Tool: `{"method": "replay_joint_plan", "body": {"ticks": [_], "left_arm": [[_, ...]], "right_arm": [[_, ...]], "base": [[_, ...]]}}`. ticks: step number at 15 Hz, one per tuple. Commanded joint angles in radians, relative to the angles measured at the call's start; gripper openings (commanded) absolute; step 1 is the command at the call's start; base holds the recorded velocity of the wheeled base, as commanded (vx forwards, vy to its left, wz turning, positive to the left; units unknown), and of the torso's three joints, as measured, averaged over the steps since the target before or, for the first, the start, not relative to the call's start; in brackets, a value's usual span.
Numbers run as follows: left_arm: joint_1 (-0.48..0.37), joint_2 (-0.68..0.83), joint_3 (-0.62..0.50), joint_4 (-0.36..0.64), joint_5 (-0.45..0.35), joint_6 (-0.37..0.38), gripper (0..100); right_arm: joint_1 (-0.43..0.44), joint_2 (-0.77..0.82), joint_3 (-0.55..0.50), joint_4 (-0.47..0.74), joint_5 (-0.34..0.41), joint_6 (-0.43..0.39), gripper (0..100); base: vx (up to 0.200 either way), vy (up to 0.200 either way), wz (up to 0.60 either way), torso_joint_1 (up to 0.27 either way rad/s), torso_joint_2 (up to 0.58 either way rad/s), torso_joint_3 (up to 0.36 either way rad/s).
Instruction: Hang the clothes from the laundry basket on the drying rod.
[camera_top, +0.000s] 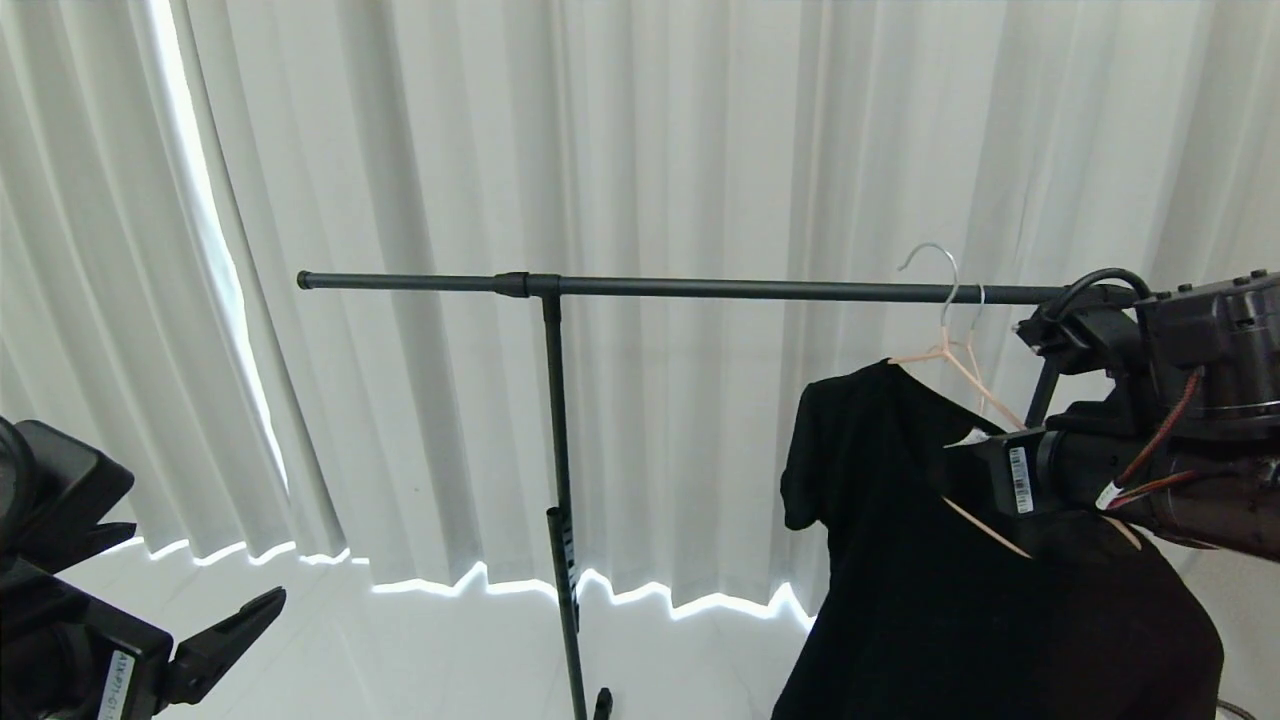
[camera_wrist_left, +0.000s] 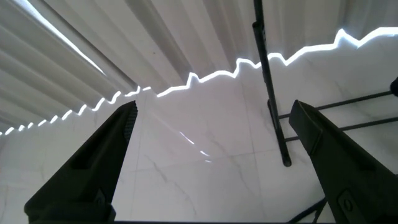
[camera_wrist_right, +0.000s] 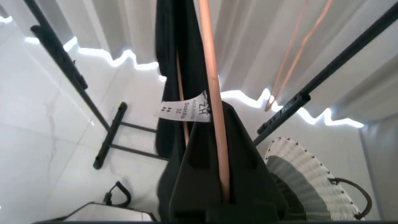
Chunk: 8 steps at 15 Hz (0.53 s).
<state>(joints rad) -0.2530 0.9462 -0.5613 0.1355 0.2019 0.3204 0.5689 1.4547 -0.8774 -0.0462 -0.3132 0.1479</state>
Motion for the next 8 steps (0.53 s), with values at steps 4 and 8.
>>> {"method": "replay_joint_plan", "body": {"ticks": [4, 8], "left_arm": [[-0.009, 0.003, -0.025, -0.001, 0.001, 0.0, 100], [-0.011, 0.002, -0.026, -0.001, -0.002, -0.001, 100]], "right_arm": [[0.003, 0.006, -0.002, -0.001, -0.01, -0.001, 0], [0.0, 0.012, -0.009, -0.001, -0.01, -0.016, 0]], "base": [[0.15, 0.0, 0.0, -0.002, 0.0, 0.004], [0.2, 0.0, 0.0, 0.008, 0.01, 0.004]]}}
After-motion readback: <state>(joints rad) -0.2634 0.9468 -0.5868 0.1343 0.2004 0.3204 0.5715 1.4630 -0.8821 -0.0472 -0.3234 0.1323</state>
